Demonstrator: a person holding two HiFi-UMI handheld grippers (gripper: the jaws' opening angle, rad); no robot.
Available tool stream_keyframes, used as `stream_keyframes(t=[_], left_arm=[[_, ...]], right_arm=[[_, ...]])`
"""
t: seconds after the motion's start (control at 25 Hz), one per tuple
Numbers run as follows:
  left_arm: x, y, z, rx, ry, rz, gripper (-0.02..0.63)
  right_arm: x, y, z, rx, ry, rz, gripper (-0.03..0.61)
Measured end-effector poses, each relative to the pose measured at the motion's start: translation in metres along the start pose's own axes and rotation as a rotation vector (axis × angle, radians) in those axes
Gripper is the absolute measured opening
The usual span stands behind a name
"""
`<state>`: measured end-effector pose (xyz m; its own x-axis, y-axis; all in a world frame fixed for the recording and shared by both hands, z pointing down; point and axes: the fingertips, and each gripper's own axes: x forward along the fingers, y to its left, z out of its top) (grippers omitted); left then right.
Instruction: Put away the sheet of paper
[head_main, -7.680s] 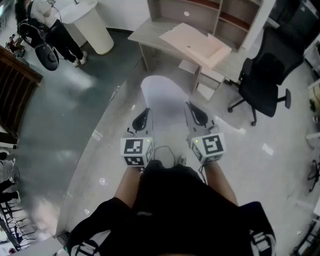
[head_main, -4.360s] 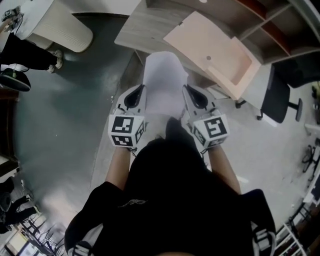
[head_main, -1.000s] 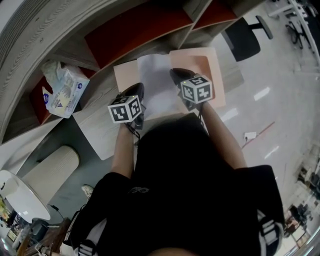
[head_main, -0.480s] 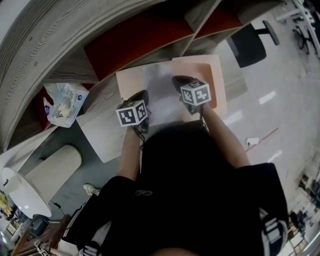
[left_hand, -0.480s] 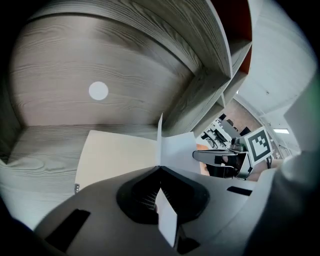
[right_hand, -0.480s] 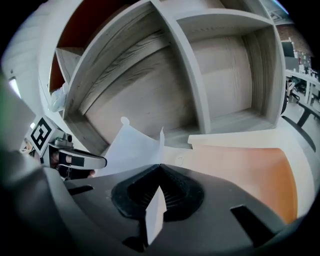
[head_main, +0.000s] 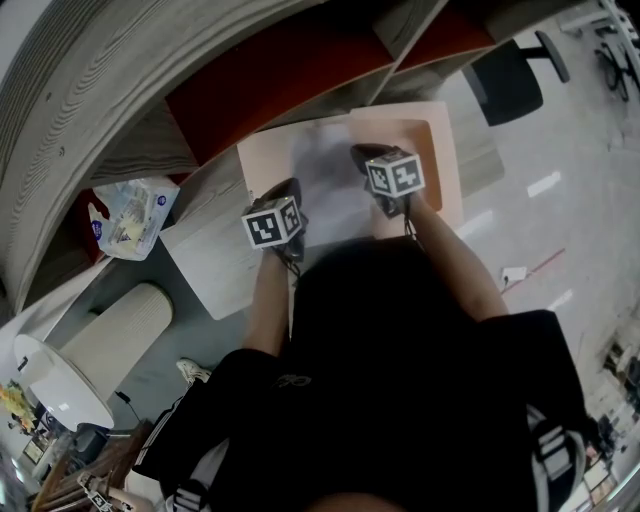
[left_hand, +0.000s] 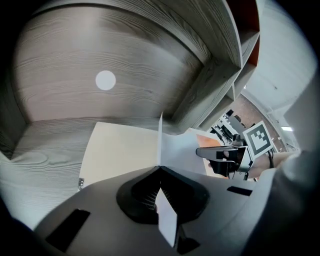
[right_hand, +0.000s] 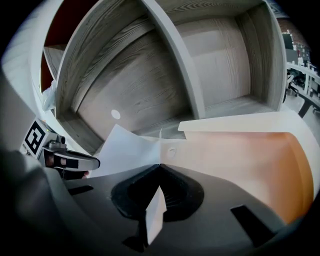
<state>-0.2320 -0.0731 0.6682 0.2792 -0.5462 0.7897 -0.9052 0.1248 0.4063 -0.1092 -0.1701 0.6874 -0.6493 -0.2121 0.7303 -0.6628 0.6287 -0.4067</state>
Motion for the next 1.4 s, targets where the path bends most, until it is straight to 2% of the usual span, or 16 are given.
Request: stream_keyframes(t=[0.24, 0.4, 1.0, 1.4], left_arm=[[0.004, 0.005, 0.014, -0.017, -0.006, -0.019, 0.046], [0.011, 0.004, 0.008, -0.032, 0.031, -0.043, 0.046], [0.017, 0.009, 0.001, -0.082, 0.064, -0.052, 0.046], [0.027, 0.003, 0.000, -0.080, 0.079, -0.060, 0.046]], right_arm=[[0.005, -0.007, 0.016, 0.009, -0.029, -0.012, 0.017], [0.011, -0.013, 0.010, 0.029, 0.006, -0.020, 0.017], [0.022, -0.026, -0.005, 0.143, 0.057, -0.035, 0.018], [0.020, -0.036, 0.001, 0.133, 0.038, -0.061, 0.018]])
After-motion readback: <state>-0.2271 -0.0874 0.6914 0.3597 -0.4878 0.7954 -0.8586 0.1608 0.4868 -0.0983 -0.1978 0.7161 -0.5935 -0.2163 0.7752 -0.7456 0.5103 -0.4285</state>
